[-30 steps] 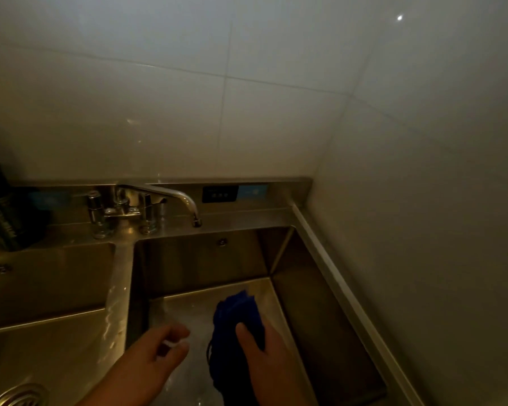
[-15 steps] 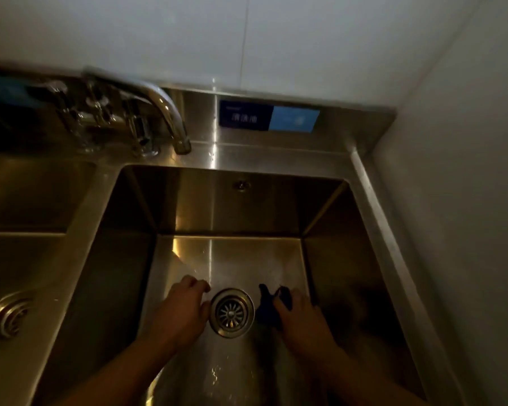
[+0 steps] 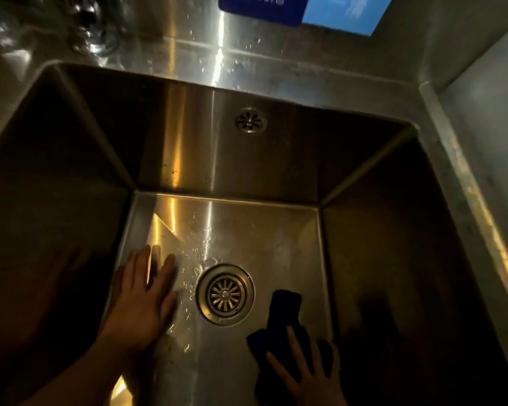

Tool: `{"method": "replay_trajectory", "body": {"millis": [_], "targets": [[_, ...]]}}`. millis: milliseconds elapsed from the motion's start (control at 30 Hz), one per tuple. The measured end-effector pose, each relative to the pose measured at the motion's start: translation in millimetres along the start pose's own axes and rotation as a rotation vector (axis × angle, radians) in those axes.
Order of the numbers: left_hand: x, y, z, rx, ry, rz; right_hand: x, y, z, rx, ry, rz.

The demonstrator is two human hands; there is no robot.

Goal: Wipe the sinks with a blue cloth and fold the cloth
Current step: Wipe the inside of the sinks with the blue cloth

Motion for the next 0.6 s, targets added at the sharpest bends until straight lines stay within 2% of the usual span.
{"method": "replay_trajectory", "body": {"millis": [67, 167, 200, 433, 600], "targets": [[9, 9, 7, -0.017, -0.007, -0.026, 13, 3, -4, 0.064, -0.052, -0.035], [22, 17, 15, -0.018, -0.020, -0.043, 50, -9, -18, 0.027, -0.125, 0.029], [26, 19, 18, -0.001, -0.011, -0.040, 71, -19, -25, 0.024, -0.121, -0.013], [33, 31, 27, 0.033, 0.009, -0.108, 224, -62, -75, 0.123, 0.194, -0.211], [31, 22, 20, 0.060, 0.004, -0.127, 220, -60, -76, 0.086, 0.114, -0.226]]}}
Point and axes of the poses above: each hand's wrist, its own x-axis towards the middle knuckle, its own y-axis out of the palm, z = x × y, the point moved 3 cm from there along x, towards the middle knuckle, and after that the axes turned 1 degree about x, right-handed, at the moved point
